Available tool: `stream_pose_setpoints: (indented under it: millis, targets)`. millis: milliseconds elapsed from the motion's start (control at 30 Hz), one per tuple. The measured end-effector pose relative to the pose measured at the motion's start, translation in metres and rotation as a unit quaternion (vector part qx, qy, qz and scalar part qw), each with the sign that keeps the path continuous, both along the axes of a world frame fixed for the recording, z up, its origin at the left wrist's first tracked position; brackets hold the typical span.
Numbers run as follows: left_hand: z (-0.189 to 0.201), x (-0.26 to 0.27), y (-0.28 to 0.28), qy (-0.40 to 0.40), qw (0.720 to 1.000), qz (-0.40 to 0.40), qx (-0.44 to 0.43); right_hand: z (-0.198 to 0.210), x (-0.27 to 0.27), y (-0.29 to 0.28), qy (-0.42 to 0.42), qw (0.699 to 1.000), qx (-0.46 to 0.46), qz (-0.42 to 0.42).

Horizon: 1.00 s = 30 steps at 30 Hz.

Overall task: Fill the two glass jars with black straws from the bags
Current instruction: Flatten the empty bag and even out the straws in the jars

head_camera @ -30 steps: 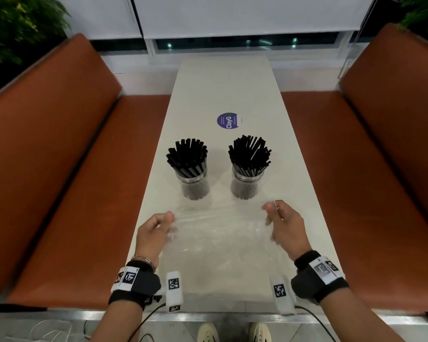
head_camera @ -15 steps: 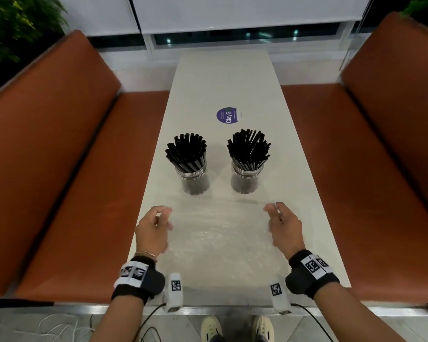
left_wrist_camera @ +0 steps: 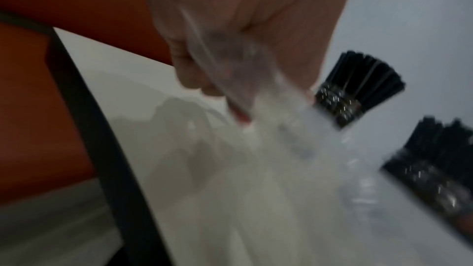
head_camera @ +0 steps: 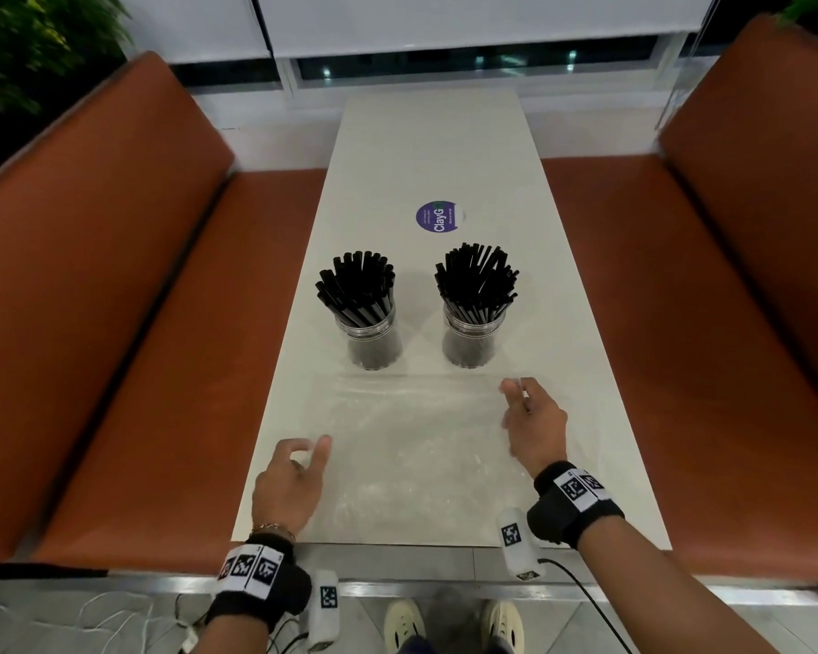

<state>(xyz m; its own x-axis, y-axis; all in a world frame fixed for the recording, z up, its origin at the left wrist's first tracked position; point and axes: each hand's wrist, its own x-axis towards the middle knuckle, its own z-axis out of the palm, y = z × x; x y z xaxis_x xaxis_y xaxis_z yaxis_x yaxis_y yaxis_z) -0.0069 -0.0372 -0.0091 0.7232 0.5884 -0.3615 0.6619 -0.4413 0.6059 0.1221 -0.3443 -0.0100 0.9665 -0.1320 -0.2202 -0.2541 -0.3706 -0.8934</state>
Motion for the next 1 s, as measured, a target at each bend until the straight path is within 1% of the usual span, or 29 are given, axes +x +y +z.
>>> stream_pose_setpoints:
  millis: [33,67,100,133,167,200,267,300,367,400,433,500,533,567,600,633,667,700,733,767,800,867,900,933,1000]
  targets:
    - [0.003,-0.001,0.0,0.031,0.998,0.007,-0.057,-0.001,0.003,-0.001,0.001,1.0,-0.003,-0.008]
    - [0.007,-0.004,0.0,0.045,0.991,0.009,-0.122,-0.002,0.006,-0.003,0.004,1.0,-0.01,-0.015]
    - [0.007,-0.009,-0.001,0.042,0.985,0.01,-0.166,-0.003,0.009,-0.005,0.008,1.0,-0.018,-0.017]
    - [0.005,-0.014,-0.001,0.03,0.984,0.013,-0.175,-0.004,0.011,-0.006,0.012,1.0,-0.024,-0.015]
    - [0.002,-0.018,-0.001,0.01,0.989,0.022,-0.145,-0.007,0.013,-0.007,0.015,0.999,-0.03,-0.01]
    - [-0.001,-0.021,-0.001,0.0,0.996,0.022,-0.089,-0.008,0.014,-0.008,0.018,0.999,-0.034,-0.006]
    - [-0.005,-0.022,-0.001,-0.008,1.0,0.002,-0.005,-0.012,0.016,-0.006,0.023,0.999,-0.032,-0.012]
    - [-0.008,-0.024,-0.002,0.002,1.0,-0.013,0.022,-0.014,0.016,-0.005,0.025,0.999,-0.031,-0.017]
    - [-0.009,-0.028,-0.002,0.044,0.996,-0.016,0.07,-0.016,0.016,-0.004,0.031,0.999,-0.035,-0.019]
    - [-0.008,-0.03,-0.002,0.055,0.995,-0.009,0.079,-0.017,0.016,-0.005,0.036,0.998,-0.042,-0.015]
    - [-0.009,-0.033,0.0,0.061,0.996,0.006,0.061,-0.017,0.017,-0.006,0.045,0.998,-0.051,-0.003]
    - [-0.012,-0.038,0.003,0.052,0.996,0.054,-0.043,-0.012,0.017,-0.009,0.07,0.994,-0.071,0.036]
    - [-0.012,-0.04,0.005,0.051,0.994,0.068,-0.07,-0.008,0.017,-0.011,0.078,0.992,-0.083,0.054]
    - [-0.014,-0.041,0.008,0.061,0.995,0.062,-0.05,-0.003,0.015,-0.016,0.07,0.988,-0.114,0.072]
    - [-0.015,-0.041,0.01,0.084,0.996,0.036,0.007,0.003,0.014,-0.022,0.044,0.98,-0.173,0.087]
    - [-0.017,-0.04,0.011,0.103,0.991,0.011,0.085,0.007,0.011,-0.031,0.009,0.965,-0.244,0.095]
    - [-0.015,-0.039,0.01,0.101,0.983,-0.012,0.151,0.009,0.009,-0.04,-0.023,0.947,-0.306,0.094]
    - [-0.011,-0.036,0.005,0.077,0.978,-0.034,0.193,0.012,0.006,-0.048,-0.033,0.931,-0.353,0.087]
    - [-0.002,-0.03,-0.005,0.034,0.975,-0.063,0.21,0.012,0.004,-0.057,-0.017,0.918,-0.389,0.082]
    - [0.002,-0.025,-0.015,0.004,0.971,-0.108,0.212,0.012,0.002,-0.065,0.024,0.905,-0.416,0.083]
    - [0.003,-0.019,-0.025,-0.008,0.963,-0.166,0.211,0.013,-0.001,-0.071,0.073,0.896,-0.43,0.089]
    - [-0.004,-0.007,-0.046,0.01,0.937,-0.283,0.204,0.009,-0.004,-0.079,0.153,0.883,-0.432,0.098]
    - [-0.012,0.0,-0.062,0.023,0.922,-0.332,0.197,0.007,-0.007,-0.092,0.175,0.887,-0.419,0.084]
    - [-0.019,0.004,-0.07,0.045,0.913,-0.357,0.194,0.002,-0.007,-0.094,0.183,0.9,-0.388,0.077]
    - [-0.031,0.008,-0.082,0.094,0.903,-0.37,0.199,-0.001,-0.005,-0.101,0.204,0.93,-0.3,0.053]
